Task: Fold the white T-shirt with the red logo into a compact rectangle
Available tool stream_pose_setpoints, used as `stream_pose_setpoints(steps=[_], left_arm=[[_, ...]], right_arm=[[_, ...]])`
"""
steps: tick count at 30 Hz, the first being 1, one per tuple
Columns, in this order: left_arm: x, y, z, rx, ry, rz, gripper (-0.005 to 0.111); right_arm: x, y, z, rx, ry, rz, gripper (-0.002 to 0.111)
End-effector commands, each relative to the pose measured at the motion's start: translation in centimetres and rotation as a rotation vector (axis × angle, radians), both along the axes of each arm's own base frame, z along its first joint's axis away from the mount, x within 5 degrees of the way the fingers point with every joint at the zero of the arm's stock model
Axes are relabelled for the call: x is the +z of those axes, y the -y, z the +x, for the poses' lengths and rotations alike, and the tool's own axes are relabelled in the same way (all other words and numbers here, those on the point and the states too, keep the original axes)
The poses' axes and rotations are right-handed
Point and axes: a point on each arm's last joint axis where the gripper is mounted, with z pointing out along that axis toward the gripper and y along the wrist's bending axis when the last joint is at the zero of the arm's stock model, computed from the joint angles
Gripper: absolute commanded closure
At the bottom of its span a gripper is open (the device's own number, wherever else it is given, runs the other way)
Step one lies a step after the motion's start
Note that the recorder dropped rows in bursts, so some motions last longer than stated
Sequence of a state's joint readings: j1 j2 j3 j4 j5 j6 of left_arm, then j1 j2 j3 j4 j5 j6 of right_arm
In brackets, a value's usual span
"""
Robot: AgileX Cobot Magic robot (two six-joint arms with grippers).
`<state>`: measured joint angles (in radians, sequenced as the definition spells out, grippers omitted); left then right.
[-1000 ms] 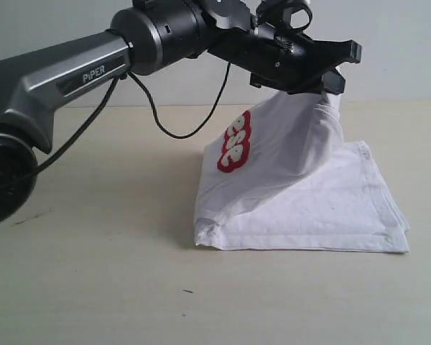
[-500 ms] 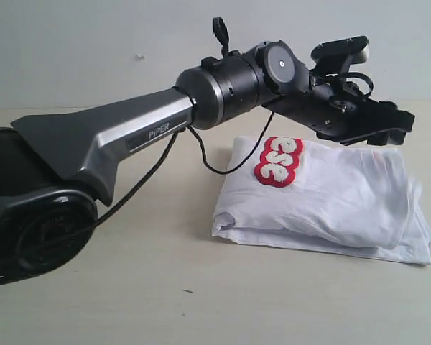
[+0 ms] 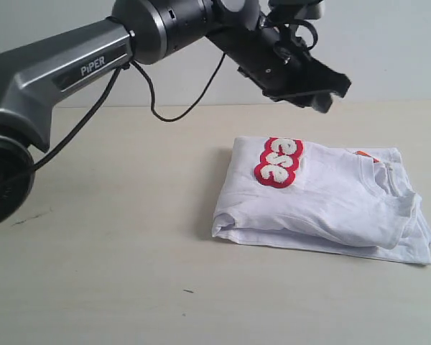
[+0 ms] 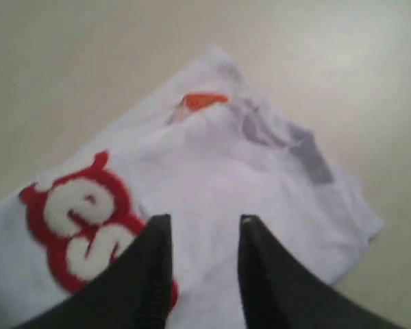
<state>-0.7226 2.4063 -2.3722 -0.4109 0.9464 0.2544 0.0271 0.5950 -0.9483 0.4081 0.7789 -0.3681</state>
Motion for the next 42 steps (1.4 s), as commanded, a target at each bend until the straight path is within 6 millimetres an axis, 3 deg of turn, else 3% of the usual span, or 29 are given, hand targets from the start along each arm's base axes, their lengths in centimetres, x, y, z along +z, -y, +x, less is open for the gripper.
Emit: stream_pose_setpoints(steps=[1, 5, 9, 14, 19, 22, 25, 28, 32, 42], left_arm=[[0.4, -2.5, 0.3, -0.014, -0.039, 0.120, 0.106], [3.0, -4.6, 0.2, 0.011, -0.026, 0.114, 0.107], [6.4, -7.6, -1.2, 0.040, 0.020, 0.093, 0.107], [7.7, -12.4, -4.2, 0.128, 0.105, 0.067, 0.107], [6.8, -18.1, -6.5, 0.230, 0.142, 0.081, 0.107], [6.7, -23.2, -7.9, 0.383, 0.180, 0.048, 0.107], [7.2, -26.9, -9.0, 0.512, 0.212, -0.001, 0.107], [7.8, -29.7, -10.0, 0.608, 0.247, -0.022, 0.107], [8.8, -31.5, -11.2, 0.683, 0.274, -0.073, 0.107], [8.8, -31.6, -12.4, 0.679, 0.283, -0.091, 0.107]], right_arm=[[-0.5, 0.2, 0.5, -0.025, 0.009, 0.006, 0.108], [-1.2, 0.7, 2.0, -0.086, -0.027, -0.011, 0.108], [-3.9, 0.8, 7.0, -0.123, -0.212, 0.000, 0.108], [-7.1, 1.0, 11.7, -0.139, -0.354, -0.042, 0.108], [-11.3, 1.6, 15.8, -0.211, -0.516, -0.101, 0.107], [-14.6, 3.5, 18.3, -0.354, -0.629, -0.067, 0.092], [-16.8, 5.3, 19.6, -0.414, -0.727, -0.056, 0.077], [-19.1, 7.4, 20.3, -0.477, -0.830, -0.037, 0.069], [-21.4, 8.8, 20.7, -0.524, -0.915, 0.028, 0.069], [-24.7, 9.7, 22.6, -0.534, -0.994, 0.073, 0.069]])
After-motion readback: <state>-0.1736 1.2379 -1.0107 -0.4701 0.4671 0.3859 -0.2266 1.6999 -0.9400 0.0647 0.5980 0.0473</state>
